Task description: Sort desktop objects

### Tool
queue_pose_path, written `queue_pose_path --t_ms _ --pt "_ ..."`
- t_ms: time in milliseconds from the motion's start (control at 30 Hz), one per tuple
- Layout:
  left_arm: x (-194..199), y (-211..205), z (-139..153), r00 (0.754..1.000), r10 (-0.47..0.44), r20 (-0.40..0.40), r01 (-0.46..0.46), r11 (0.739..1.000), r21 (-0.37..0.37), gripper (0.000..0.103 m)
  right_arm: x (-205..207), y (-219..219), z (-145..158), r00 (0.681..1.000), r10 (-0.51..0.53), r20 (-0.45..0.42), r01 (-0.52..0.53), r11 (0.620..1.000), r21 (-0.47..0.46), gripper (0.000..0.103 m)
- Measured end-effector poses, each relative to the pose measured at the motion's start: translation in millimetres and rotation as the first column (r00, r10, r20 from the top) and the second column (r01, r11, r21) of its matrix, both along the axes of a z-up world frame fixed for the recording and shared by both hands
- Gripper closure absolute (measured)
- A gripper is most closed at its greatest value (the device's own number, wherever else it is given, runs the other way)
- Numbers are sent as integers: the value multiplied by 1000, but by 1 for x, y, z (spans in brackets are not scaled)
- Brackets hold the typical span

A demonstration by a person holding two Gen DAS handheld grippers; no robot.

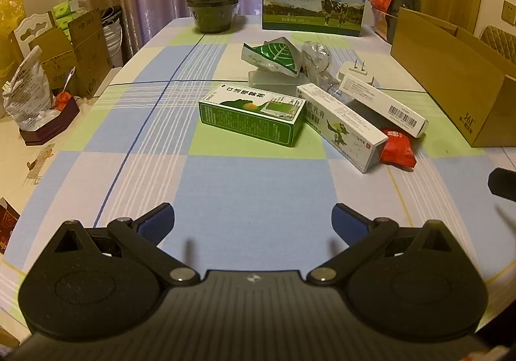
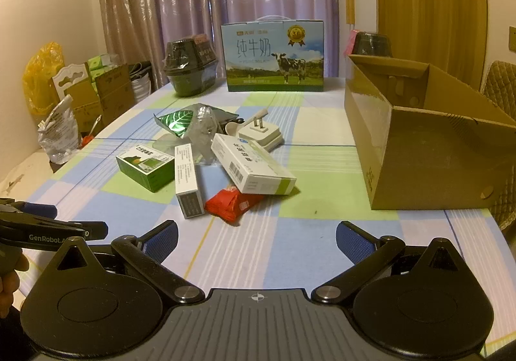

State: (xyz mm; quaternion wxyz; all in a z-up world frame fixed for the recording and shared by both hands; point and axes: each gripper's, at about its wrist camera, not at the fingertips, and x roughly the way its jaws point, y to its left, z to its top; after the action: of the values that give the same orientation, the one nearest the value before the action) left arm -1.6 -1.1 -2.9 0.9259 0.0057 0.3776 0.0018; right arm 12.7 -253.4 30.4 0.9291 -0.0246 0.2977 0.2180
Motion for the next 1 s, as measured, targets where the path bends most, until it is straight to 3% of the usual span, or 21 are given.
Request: queue_pose_path --t_ms 1000 --pt "0 -1 -1 1000 0 -6 0 1000 0 1 -2 4 -3 1000 0 -6 -1 1000 -7 2"
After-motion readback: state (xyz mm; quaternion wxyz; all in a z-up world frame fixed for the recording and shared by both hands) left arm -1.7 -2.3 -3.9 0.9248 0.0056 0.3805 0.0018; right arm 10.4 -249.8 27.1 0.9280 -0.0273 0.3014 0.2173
